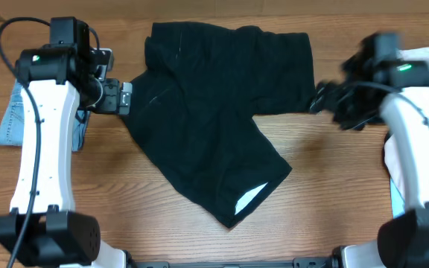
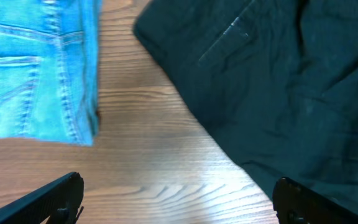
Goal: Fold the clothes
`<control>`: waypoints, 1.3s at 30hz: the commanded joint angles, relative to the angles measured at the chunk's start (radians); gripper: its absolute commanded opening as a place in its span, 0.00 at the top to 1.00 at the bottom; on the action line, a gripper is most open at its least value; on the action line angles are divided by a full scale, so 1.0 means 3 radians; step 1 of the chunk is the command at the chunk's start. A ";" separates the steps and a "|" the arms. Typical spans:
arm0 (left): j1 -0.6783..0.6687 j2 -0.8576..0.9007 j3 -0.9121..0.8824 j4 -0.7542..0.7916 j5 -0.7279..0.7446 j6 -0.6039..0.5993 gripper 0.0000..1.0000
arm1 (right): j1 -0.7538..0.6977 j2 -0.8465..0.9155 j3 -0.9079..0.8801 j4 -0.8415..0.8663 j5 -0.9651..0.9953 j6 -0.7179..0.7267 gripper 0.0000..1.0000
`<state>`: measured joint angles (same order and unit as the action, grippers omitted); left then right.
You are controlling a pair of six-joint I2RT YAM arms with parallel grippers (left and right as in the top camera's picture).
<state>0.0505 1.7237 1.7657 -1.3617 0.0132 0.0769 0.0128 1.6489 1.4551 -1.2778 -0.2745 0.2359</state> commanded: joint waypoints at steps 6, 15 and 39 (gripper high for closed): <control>0.0005 0.0070 0.0005 0.0020 0.0220 0.0020 0.00 | 0.0425 -0.0060 -0.1634 0.0919 -0.0112 0.0366 0.21; 0.0005 0.0070 0.0005 0.0019 0.0219 0.0020 0.00 | 0.0434 -0.0060 -0.2107 0.1975 -0.0514 0.0357 0.63; -0.0065 0.0071 -0.1218 0.0740 0.1289 0.0014 0.00 | -0.0702 -0.0072 -0.1137 0.1026 0.0045 0.0308 0.24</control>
<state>0.0494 1.7420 1.5604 -1.2270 0.2344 0.0776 -0.1921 1.6466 1.0924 -0.9318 -0.1459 0.3733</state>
